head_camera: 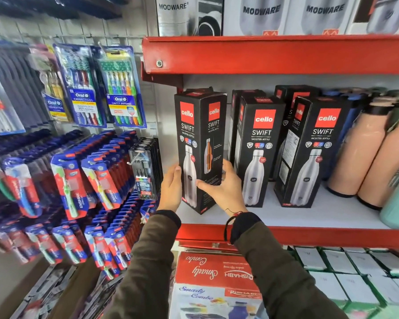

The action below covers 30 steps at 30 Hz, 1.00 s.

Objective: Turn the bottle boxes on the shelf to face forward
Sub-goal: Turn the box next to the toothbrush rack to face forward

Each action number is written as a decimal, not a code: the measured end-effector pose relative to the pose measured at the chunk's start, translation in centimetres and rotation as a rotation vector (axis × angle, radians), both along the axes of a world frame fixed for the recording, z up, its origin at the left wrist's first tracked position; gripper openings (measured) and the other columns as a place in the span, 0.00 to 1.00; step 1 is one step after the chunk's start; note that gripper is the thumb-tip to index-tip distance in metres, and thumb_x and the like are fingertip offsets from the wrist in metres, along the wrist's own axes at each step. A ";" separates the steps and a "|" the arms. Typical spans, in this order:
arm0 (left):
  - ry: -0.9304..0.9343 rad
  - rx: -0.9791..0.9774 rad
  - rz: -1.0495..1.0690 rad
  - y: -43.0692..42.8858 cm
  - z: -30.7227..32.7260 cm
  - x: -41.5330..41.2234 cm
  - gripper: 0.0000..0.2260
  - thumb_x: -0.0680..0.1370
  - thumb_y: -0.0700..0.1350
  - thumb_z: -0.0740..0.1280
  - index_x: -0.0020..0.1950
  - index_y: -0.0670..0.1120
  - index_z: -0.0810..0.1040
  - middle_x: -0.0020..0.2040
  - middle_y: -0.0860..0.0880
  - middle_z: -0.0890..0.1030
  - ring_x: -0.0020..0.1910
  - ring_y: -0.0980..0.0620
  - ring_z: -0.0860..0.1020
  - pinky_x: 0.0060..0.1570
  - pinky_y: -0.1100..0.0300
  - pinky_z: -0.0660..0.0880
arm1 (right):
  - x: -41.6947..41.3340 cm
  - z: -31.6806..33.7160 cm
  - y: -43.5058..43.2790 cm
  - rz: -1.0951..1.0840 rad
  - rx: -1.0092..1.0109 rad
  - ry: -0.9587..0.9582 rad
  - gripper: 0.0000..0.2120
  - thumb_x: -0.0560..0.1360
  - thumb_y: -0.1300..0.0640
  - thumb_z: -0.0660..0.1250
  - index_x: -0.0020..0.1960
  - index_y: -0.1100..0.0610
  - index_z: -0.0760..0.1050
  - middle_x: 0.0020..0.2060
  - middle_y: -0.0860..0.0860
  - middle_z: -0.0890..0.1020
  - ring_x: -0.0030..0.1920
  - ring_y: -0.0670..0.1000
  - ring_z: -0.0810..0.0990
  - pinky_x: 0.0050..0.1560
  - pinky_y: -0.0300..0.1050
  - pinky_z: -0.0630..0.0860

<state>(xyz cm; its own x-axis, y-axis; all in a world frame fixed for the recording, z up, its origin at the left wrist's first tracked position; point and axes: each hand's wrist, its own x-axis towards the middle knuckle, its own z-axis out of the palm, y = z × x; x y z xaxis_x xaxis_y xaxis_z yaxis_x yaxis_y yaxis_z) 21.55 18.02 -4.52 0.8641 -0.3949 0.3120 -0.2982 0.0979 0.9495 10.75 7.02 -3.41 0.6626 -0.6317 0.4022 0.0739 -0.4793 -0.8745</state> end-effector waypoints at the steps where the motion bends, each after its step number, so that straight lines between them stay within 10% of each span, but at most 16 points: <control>1: 0.045 0.019 -0.030 0.0 0.2 0.0 0.19 0.85 0.49 0.54 0.75 0.48 0.69 0.72 0.53 0.70 0.73 0.57 0.66 0.76 0.58 0.58 | 0.2 0.0 -0.1 0.010 -0.014 0.009 0.40 0.63 0.44 0.79 0.70 0.47 0.67 0.61 0.41 0.80 0.62 0.38 0.77 0.66 0.42 0.75; 11: 0.060 -0.083 -0.033 0.5 0.0 -1.1 0.18 0.86 0.47 0.55 0.76 0.48 0.66 0.55 0.70 0.71 0.60 0.62 0.72 0.72 0.56 0.66 | 1.1 -0.8 -0.2 0.073 -0.075 0.008 0.41 0.73 0.50 0.72 0.79 0.44 0.53 0.76 0.44 0.67 0.75 0.41 0.66 0.77 0.47 0.64; 17: -0.066 -0.024 -0.011 0.1 -1.3 -0.6 0.12 0.84 0.51 0.55 0.64 0.60 0.74 0.60 0.62 0.80 0.64 0.59 0.76 0.69 0.51 0.71 | 1.5 -1.4 -0.9 0.093 -0.100 0.007 0.33 0.78 0.54 0.67 0.78 0.43 0.57 0.73 0.44 0.71 0.72 0.41 0.70 0.75 0.45 0.66; 24: -0.133 0.001 0.025 -0.7 -1.8 -0.5 0.16 0.82 0.50 0.55 0.69 0.53 0.73 0.66 0.53 0.78 0.67 0.55 0.75 0.71 0.51 0.69 | 1.1 -1.8 -0.9 0.088 -0.101 0.032 0.32 0.80 0.57 0.64 0.77 0.37 0.55 0.61 0.22 0.67 0.67 0.38 0.72 0.71 0.39 0.67; 30: -0.067 0.010 0.006 -0.9 -1.4 -0.4 0.14 0.84 0.48 0.56 0.67 0.52 0.73 0.65 0.52 0.79 0.65 0.53 0.76 0.71 0.50 0.70 | 1.4 -2.0 -0.8 0.083 -0.081 0.050 0.29 0.82 0.52 0.61 0.78 0.39 0.54 0.68 0.33 0.70 0.69 0.46 0.74 0.71 0.42 0.68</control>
<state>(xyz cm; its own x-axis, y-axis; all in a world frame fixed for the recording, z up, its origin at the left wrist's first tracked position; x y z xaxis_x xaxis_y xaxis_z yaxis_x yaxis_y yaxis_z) 21.14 17.10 -5.94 0.8439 -0.3933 0.3649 -0.3613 0.0862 0.9285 12.16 6.26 -5.42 0.7316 -0.5409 0.4151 0.0733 -0.5429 -0.8366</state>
